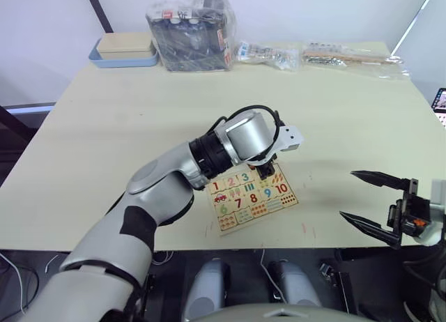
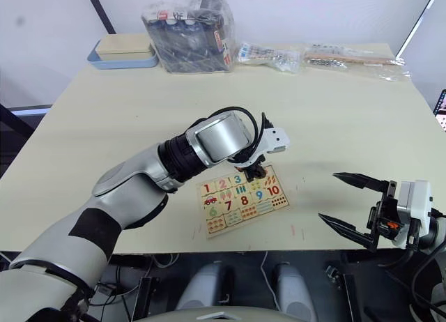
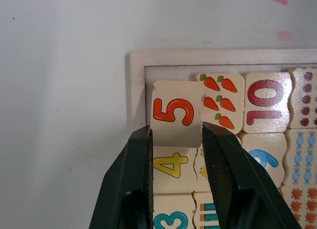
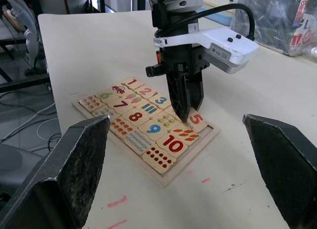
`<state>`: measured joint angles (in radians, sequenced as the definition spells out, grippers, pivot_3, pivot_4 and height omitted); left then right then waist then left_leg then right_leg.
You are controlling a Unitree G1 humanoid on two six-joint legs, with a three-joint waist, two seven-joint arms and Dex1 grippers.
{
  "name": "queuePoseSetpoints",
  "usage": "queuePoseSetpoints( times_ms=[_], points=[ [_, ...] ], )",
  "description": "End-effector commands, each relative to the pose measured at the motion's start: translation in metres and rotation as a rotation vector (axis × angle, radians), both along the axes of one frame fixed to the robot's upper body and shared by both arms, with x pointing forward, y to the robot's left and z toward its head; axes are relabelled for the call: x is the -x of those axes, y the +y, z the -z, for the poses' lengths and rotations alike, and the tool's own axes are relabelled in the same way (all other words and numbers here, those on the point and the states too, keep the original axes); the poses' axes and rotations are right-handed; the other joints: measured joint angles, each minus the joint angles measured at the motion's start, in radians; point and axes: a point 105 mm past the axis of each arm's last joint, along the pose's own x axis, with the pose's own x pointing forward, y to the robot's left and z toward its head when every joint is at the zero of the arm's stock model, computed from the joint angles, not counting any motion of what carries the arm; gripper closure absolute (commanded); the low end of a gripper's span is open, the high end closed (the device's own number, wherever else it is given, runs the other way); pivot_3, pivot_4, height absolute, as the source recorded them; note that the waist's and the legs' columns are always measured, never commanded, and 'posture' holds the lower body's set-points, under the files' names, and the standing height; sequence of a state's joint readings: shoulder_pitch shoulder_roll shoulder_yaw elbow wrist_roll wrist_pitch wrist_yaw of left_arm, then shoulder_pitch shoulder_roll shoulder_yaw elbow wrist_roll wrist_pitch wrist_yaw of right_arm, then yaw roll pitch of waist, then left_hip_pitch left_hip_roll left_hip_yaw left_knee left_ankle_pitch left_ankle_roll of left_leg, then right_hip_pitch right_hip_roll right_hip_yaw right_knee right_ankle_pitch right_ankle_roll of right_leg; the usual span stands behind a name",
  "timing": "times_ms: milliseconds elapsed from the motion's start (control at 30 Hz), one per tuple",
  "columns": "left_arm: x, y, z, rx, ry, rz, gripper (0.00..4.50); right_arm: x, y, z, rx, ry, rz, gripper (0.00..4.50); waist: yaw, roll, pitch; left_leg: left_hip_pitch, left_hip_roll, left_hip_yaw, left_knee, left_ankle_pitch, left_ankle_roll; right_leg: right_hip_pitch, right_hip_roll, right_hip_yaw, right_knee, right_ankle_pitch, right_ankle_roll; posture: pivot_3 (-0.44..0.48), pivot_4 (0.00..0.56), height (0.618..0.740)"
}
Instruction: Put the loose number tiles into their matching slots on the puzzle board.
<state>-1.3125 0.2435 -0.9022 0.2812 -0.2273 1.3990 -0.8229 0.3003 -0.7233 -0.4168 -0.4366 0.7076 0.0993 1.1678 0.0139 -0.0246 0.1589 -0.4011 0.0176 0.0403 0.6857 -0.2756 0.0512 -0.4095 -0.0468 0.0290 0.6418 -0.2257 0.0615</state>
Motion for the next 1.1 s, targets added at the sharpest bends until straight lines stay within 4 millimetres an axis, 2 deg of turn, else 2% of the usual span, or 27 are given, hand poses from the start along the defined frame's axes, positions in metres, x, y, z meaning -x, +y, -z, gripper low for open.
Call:
queuePoseSetpoints(
  times_ms=[33,1000,1067,1100],
  points=[
    [-0.0024,-0.0064,-0.0056,0.031,-0.029,0.008,3.56,0.0030,-0.0013,-0.0127,0.023,-0.065,0.007,0.00,0.001,0.000,0.000,0.000,0.000,0.000,0.000,0.000,0.000,0.000,0.000,0.000,0.000,0.000,0.000,0.000,0.150,0.740],
    [-0.0002,-0.0110,0.0005,0.038,-0.020,0.017,3.56,0.0050,0.0000,-0.0132,0.024,-0.057,0.011,0.00,0.001,0.000,0.000,0.000,0.000,-0.001,0.000,0.000,0.000,0.000,0.000,0.000,0.000,0.000,0.000,0.000,0.150,0.740],
    [0.0001,-0.0111,0.0003,0.038,-0.021,0.018,2.54,0.0052,0.0002,-0.0133,0.024,-0.057,0.011,0.00,0.001,0.000,0.000,0.000,0.000,-0.001,0.000,0.000,0.000,0.000,0.000,0.000,0.000,0.000,0.000,0.000,0.150,0.740],
    [0.0001,-0.0111,0.0002,0.038,-0.021,0.018,2.20,0.0053,0.0004,-0.0133,0.024,-0.057,0.011,0.00,0.001,0.000,0.000,0.000,0.000,-0.001,0.000,0.000,0.000,0.000,0.000,0.000,0.000,0.000,0.000,0.000,0.150,0.740]
  ],
)
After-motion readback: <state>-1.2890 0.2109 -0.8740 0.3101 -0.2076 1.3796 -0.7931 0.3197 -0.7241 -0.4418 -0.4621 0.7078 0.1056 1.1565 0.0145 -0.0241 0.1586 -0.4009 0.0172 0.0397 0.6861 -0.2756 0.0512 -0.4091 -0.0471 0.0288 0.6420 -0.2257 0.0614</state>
